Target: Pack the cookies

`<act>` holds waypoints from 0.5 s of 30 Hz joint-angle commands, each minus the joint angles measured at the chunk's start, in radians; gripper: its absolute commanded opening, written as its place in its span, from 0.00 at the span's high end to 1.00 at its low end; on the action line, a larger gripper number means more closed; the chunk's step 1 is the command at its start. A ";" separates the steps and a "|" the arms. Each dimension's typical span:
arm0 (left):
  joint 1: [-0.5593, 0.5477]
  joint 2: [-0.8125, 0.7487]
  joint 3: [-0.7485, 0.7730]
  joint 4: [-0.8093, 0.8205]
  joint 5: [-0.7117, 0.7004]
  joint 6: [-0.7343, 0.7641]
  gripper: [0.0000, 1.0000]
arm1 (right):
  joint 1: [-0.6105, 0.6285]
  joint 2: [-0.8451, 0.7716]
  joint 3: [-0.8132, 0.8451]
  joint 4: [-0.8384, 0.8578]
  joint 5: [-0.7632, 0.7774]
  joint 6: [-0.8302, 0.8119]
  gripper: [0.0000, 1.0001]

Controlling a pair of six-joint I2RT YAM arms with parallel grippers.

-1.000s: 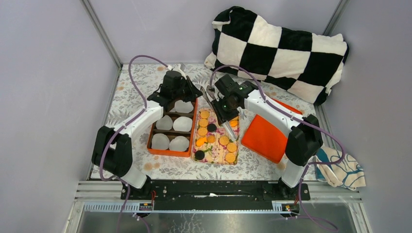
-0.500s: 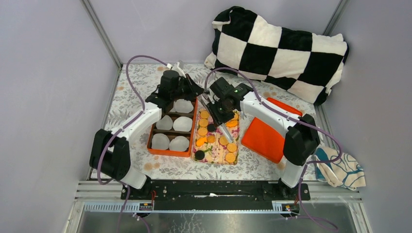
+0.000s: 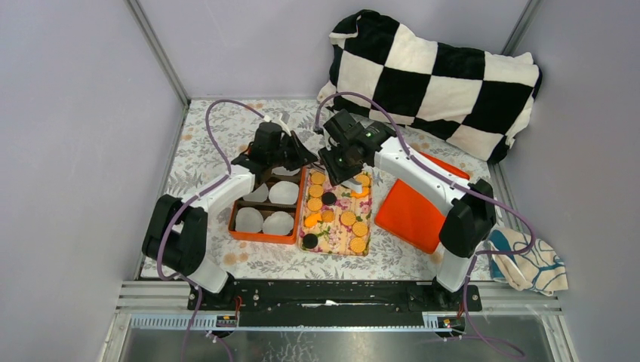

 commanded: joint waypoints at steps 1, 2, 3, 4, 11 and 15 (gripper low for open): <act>-0.003 -0.029 0.001 -0.013 -0.015 0.039 0.92 | 0.005 -0.043 0.039 0.009 0.036 -0.003 0.71; -0.003 -0.037 0.016 -0.022 -0.025 0.049 0.92 | 0.005 -0.047 0.030 0.010 0.036 -0.002 0.71; -0.003 -0.049 0.029 -0.052 -0.038 0.058 0.92 | 0.005 -0.052 0.022 0.011 0.061 0.000 0.71; -0.003 -0.074 0.040 -0.074 -0.053 0.067 0.92 | 0.005 -0.058 0.011 0.011 0.075 0.002 0.71; -0.003 -0.246 0.079 -0.205 -0.188 0.134 0.88 | 0.015 -0.139 -0.092 0.015 0.123 0.007 0.64; -0.003 -0.290 0.073 -0.250 -0.204 0.148 0.87 | 0.018 -0.186 -0.151 0.003 0.160 0.020 0.60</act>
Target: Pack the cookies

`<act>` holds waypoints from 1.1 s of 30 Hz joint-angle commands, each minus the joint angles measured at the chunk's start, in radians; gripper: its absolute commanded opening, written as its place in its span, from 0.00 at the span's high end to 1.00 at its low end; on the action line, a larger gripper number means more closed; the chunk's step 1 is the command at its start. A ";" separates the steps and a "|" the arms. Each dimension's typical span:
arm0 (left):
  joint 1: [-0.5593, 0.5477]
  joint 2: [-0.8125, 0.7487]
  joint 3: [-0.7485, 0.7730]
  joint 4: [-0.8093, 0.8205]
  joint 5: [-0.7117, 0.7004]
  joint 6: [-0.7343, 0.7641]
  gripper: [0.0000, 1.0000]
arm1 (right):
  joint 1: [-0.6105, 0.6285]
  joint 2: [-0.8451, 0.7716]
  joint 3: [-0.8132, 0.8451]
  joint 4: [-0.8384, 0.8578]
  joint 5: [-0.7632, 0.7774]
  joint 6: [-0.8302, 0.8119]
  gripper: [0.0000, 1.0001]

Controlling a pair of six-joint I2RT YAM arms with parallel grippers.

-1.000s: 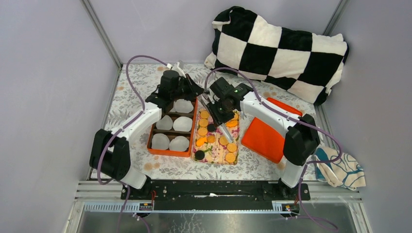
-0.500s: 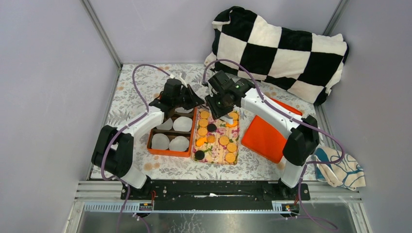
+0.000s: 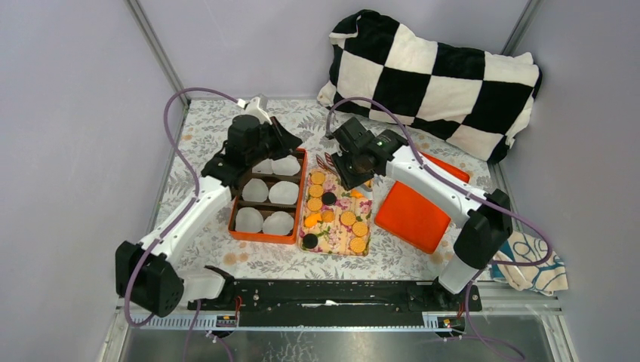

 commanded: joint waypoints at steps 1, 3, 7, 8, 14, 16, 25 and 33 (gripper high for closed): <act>-0.002 -0.033 0.009 -0.084 -0.051 0.049 0.87 | 0.015 -0.097 -0.051 -0.007 0.067 0.019 0.60; -0.002 -0.038 -0.002 -0.084 -0.032 0.045 0.87 | 0.020 -0.127 -0.083 -0.021 0.071 0.031 0.59; -0.002 -0.042 -0.028 -0.079 -0.006 0.028 0.87 | 0.040 -0.183 -0.157 -0.037 0.072 0.060 0.57; -0.002 -0.043 -0.035 -0.074 0.000 0.025 0.87 | 0.046 -0.196 -0.173 -0.043 0.074 0.067 0.53; -0.002 -0.045 -0.058 -0.064 0.032 0.007 0.87 | 0.095 -0.242 -0.254 -0.070 0.063 0.094 0.52; -0.002 -0.051 -0.064 -0.065 0.041 0.002 0.87 | 0.121 -0.252 -0.274 -0.078 0.057 0.108 0.52; -0.002 -0.093 -0.109 -0.059 0.044 -0.018 0.87 | 0.206 -0.284 -0.386 -0.062 0.030 0.166 0.52; -0.002 -0.107 -0.114 -0.062 0.031 -0.010 0.87 | 0.216 -0.198 -0.364 -0.001 0.092 0.153 0.51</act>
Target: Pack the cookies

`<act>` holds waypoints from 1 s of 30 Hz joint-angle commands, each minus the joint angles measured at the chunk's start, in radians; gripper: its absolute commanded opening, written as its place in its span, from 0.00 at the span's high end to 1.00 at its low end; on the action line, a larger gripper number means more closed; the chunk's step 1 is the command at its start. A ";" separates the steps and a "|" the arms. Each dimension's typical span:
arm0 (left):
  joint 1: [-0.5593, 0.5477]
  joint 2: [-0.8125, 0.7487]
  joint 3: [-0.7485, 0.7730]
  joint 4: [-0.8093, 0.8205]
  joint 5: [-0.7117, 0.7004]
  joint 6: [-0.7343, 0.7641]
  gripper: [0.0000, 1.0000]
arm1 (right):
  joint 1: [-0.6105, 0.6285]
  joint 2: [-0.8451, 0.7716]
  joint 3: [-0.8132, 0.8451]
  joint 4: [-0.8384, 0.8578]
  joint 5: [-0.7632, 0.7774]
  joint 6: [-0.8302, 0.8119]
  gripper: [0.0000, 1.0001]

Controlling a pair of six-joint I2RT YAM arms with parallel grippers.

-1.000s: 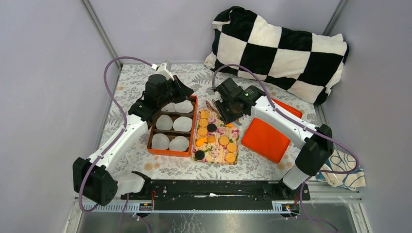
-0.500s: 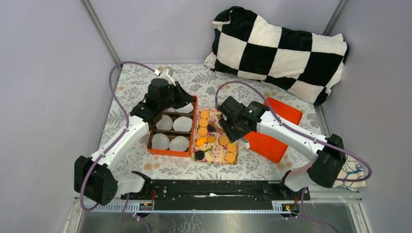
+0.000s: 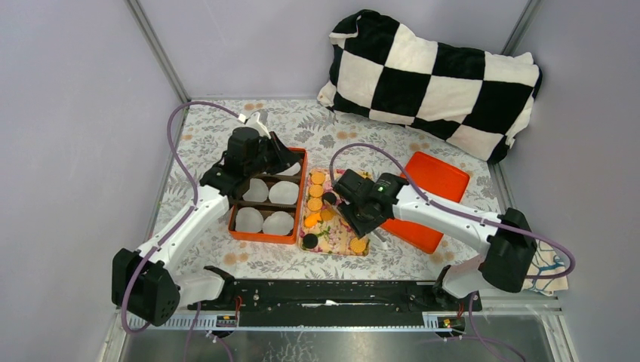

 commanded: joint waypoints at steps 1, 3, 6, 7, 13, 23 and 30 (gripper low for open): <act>-0.002 -0.021 -0.011 -0.005 -0.003 0.005 0.87 | 0.009 0.053 0.047 0.057 0.036 -0.002 0.51; -0.002 -0.021 -0.009 -0.010 -0.010 0.009 0.87 | 0.010 0.077 0.063 0.063 0.032 -0.008 0.51; -0.002 -0.023 -0.011 -0.010 -0.009 0.011 0.87 | 0.009 0.107 0.079 0.068 0.034 -0.014 0.51; -0.002 -0.024 -0.012 -0.008 -0.008 0.010 0.87 | 0.009 0.115 0.080 0.070 0.035 -0.013 0.51; -0.002 -0.025 -0.027 0.009 0.007 0.002 0.87 | 0.009 0.155 0.104 0.058 0.058 -0.004 0.56; 0.033 -0.073 0.019 -0.093 -0.145 -0.023 0.88 | 0.011 0.135 0.279 0.029 0.191 -0.021 0.82; 0.265 -0.141 -0.015 -0.098 -0.129 -0.130 0.88 | 0.011 0.255 0.477 0.100 0.155 -0.084 0.85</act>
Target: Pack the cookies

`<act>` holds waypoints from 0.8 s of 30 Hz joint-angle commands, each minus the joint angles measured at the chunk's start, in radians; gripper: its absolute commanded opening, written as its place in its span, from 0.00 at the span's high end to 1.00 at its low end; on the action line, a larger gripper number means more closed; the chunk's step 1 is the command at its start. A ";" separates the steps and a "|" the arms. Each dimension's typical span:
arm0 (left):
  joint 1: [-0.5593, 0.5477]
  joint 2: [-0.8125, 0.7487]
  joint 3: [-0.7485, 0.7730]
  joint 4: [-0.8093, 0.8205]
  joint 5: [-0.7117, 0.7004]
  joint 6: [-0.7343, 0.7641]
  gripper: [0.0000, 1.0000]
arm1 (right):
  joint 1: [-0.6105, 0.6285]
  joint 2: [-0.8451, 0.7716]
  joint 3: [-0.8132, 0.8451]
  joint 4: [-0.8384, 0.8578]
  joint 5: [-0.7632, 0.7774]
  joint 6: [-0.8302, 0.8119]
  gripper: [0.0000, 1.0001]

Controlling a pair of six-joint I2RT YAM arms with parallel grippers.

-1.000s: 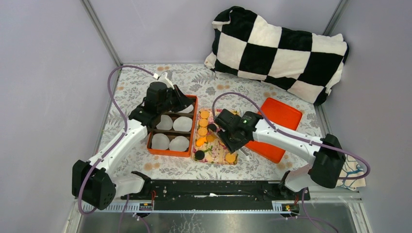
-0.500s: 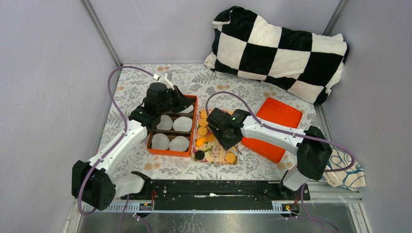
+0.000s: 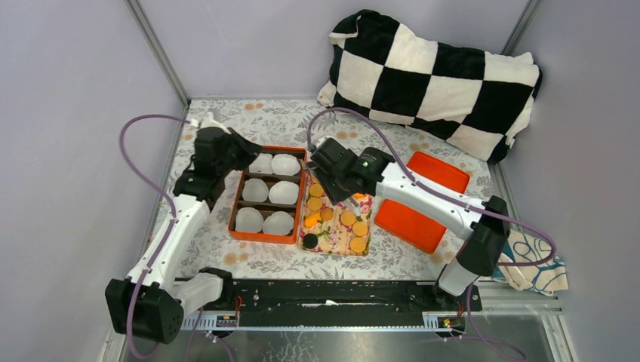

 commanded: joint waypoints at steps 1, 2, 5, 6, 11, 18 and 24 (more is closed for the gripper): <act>0.082 -0.024 -0.005 -0.004 -0.004 -0.071 0.88 | 0.009 0.106 0.141 0.076 0.011 -0.063 0.85; 0.083 -0.017 -0.006 -0.003 0.004 -0.072 0.88 | 0.010 0.136 0.164 0.089 0.007 -0.077 0.85; 0.085 0.002 -0.013 -0.004 0.013 -0.066 0.89 | 0.010 0.234 0.241 0.110 0.005 -0.114 0.85; 0.084 0.011 -0.017 -0.005 0.013 -0.064 0.88 | 0.010 0.277 0.264 0.115 0.010 -0.124 0.85; 0.089 0.019 -0.028 -0.004 0.019 -0.050 0.89 | 0.007 0.399 0.339 0.143 0.039 -0.160 0.84; 0.095 0.018 -0.047 0.027 0.048 -0.038 0.89 | -0.005 0.458 0.368 0.183 0.097 -0.170 0.75; 0.095 0.019 -0.054 0.041 0.073 -0.032 0.89 | -0.006 0.456 0.366 0.191 0.106 -0.162 0.62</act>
